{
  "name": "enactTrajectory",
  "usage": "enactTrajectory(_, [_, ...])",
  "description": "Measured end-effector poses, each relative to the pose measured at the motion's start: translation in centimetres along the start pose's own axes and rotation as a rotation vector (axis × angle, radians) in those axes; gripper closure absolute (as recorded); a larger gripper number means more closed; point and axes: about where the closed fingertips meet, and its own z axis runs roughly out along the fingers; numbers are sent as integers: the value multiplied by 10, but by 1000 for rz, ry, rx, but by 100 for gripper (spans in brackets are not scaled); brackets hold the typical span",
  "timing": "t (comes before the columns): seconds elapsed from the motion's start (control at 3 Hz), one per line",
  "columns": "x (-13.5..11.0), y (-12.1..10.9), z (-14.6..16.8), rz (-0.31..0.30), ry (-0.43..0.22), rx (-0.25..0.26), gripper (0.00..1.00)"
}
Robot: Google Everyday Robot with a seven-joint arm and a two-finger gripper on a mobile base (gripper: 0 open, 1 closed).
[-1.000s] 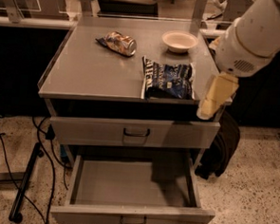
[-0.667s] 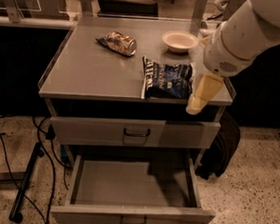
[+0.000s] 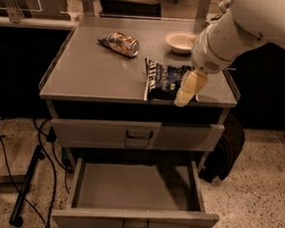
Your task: Place blue chip bag into middle drawer
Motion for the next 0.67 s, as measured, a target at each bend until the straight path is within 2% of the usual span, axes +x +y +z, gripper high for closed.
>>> enactTrajectory(0.67, [-24, -15, 53, 0, -83, -65, 0])
